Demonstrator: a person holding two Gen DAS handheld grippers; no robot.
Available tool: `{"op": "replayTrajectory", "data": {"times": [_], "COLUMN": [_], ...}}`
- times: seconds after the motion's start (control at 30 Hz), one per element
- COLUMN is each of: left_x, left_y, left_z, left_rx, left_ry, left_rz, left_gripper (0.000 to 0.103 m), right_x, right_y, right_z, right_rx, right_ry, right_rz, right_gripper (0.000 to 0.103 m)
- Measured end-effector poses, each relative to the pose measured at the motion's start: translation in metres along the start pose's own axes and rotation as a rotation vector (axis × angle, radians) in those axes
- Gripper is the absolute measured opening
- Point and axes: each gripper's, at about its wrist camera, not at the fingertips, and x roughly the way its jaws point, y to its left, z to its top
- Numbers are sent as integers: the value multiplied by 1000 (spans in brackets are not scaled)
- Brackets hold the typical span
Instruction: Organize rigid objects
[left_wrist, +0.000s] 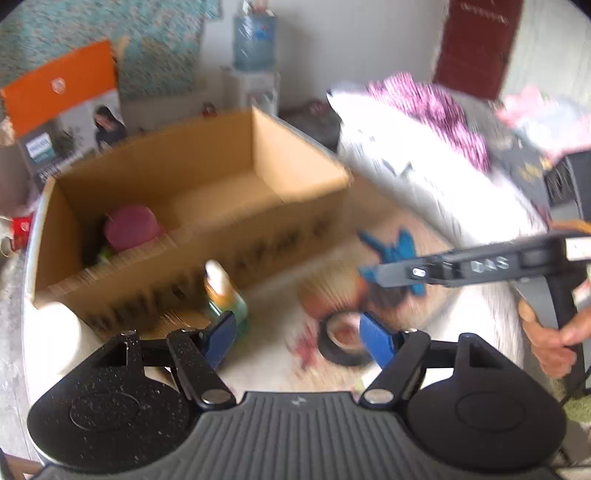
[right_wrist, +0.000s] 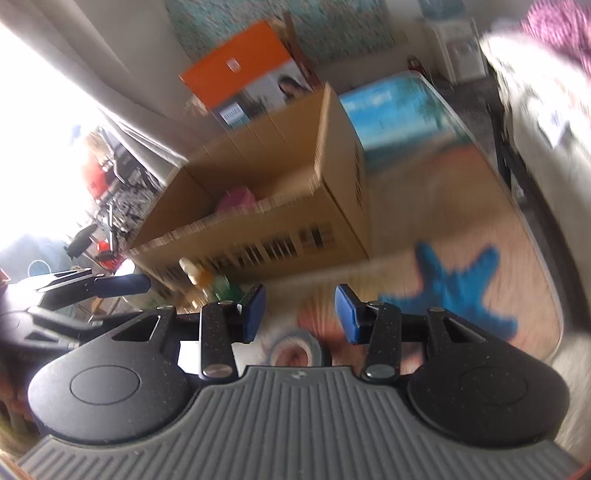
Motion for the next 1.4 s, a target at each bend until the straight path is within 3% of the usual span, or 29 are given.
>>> {"op": "replayTrajectory", "data": {"times": [0.17, 0.43, 0.77, 0.93, 1.13, 1.4], "left_x": [34, 69, 80, 84, 84, 72], "left_y": [-27, -45, -50, -48, -47, -44], "left_z": [-21, -25, -27, -27, -28, -28], "left_rx": [77, 142, 180, 164, 141, 115], "left_ry": [39, 66, 67, 69, 58, 34], "left_rz": [4, 12, 48, 28, -8, -20], "left_gripper": [75, 75, 74, 73, 63, 63], "right_x": [26, 56, 66, 67, 68, 64], "right_y": [3, 6, 14, 17, 17, 24], "right_z": [-25, -19, -13, -12, -11, -14], "right_rx": [-20, -67, -138, -166, -169, -184], "right_ry": [54, 88, 116, 128, 127, 108], "right_rz": [-36, -61, -58, -68, -79, -101], "right_gripper": [41, 37, 25, 24, 19, 18]}}
